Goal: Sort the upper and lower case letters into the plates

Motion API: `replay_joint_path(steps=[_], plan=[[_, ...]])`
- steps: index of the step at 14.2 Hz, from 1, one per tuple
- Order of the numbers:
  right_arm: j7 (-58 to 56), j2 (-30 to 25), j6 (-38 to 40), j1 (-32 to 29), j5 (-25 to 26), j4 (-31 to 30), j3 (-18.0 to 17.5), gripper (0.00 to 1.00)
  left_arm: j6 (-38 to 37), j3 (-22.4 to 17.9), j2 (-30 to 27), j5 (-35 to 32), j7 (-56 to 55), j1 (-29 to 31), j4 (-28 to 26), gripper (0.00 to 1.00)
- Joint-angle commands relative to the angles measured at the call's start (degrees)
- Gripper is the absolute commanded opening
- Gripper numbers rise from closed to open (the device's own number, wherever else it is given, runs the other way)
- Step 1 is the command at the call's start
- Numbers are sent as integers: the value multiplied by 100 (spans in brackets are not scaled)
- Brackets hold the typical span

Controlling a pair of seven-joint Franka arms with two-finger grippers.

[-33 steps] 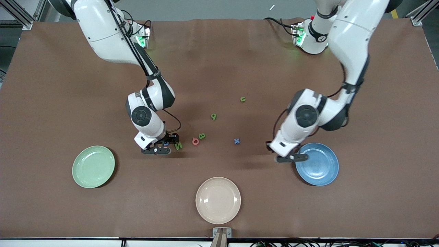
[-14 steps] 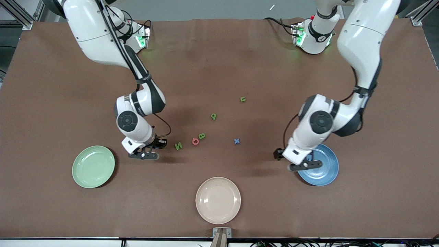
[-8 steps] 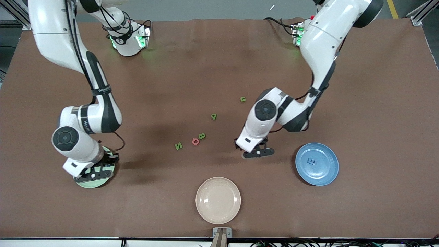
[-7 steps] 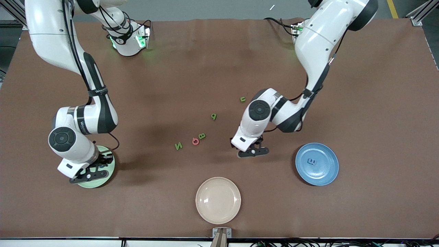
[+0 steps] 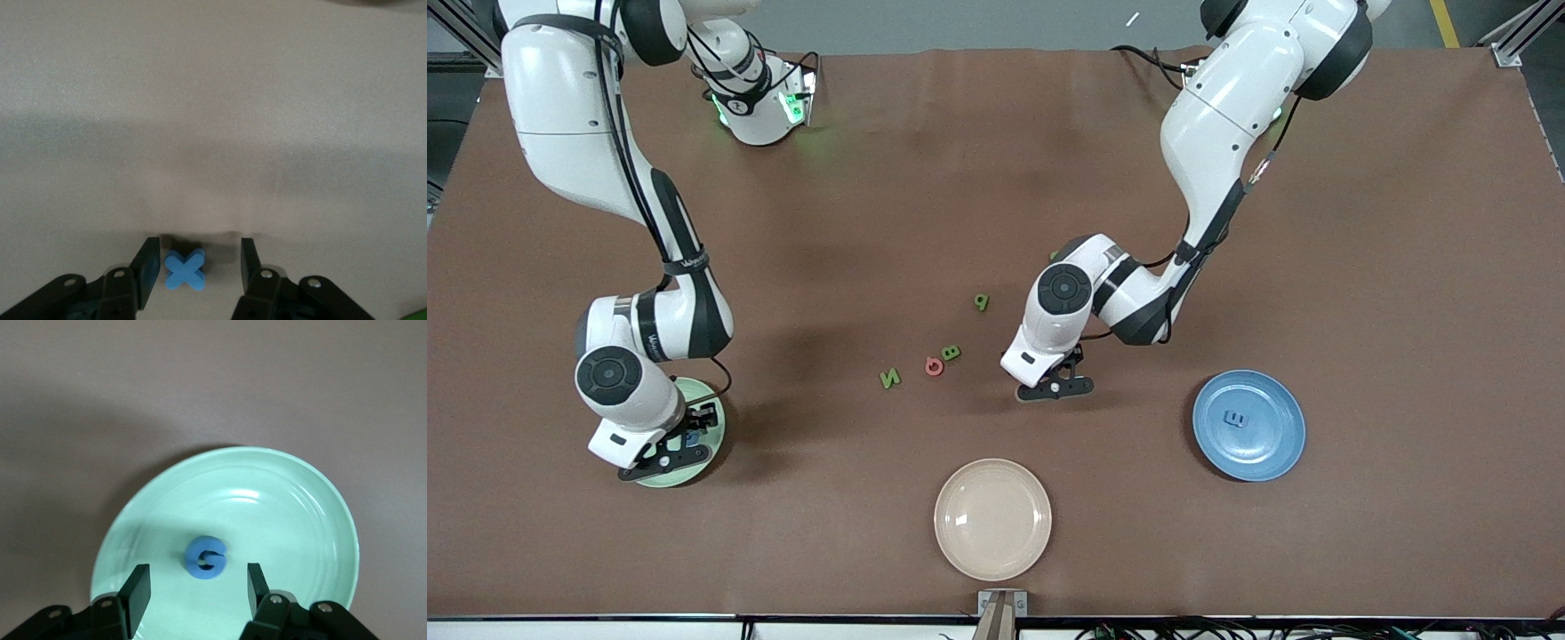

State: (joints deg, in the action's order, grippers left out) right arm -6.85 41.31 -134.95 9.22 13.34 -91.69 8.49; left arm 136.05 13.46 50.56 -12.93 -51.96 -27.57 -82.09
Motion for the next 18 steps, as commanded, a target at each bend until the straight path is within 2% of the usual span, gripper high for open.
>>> replay_joint_path(steps=[1,3,4,6,7,9,10,12,13,16,18], plan=[[61,-141,83,36,-391,2,-259,68,-61,-54,42,-87,-42,-29,88,57],[236,-150,83,63,-1076,10,-444,68,-209,-54,33,-78,-68,-37,53,55],[359,-158,92,89,-1349,2,-566,68,-315,-54,16,-78,-68,-46,62,49],[456,-158,257,185,-1501,2,-777,71,-395,-54,33,-25,-86,-55,53,48],[474,-150,355,212,-1527,2,-900,74,-395,-54,33,-17,-121,-55,53,44],[518,-150,391,256,-1545,-24,-1190,79,-395,-54,33,-16,-139,-46,53,11],[509,-150,382,326,-1536,-77,-1270,80,-395,-54,42,-16,-139,-38,53,0],[501,-141,338,685,-1536,-95,-1271,82,-473,-54,-37,-69,-103,94,53,0],[501,-132,312,817,-1536,-86,-1271,82,-744,-54,-168,-95,-95,234,88,0],[553,-106,294,1082,-1528,-95,-1262,82,-1378,-28,-739,-148,298,901,88,0],[553,-80,277,1231,-1493,-95,-1253,82,-1589,-37,-898,-148,817,1331,88,0]])
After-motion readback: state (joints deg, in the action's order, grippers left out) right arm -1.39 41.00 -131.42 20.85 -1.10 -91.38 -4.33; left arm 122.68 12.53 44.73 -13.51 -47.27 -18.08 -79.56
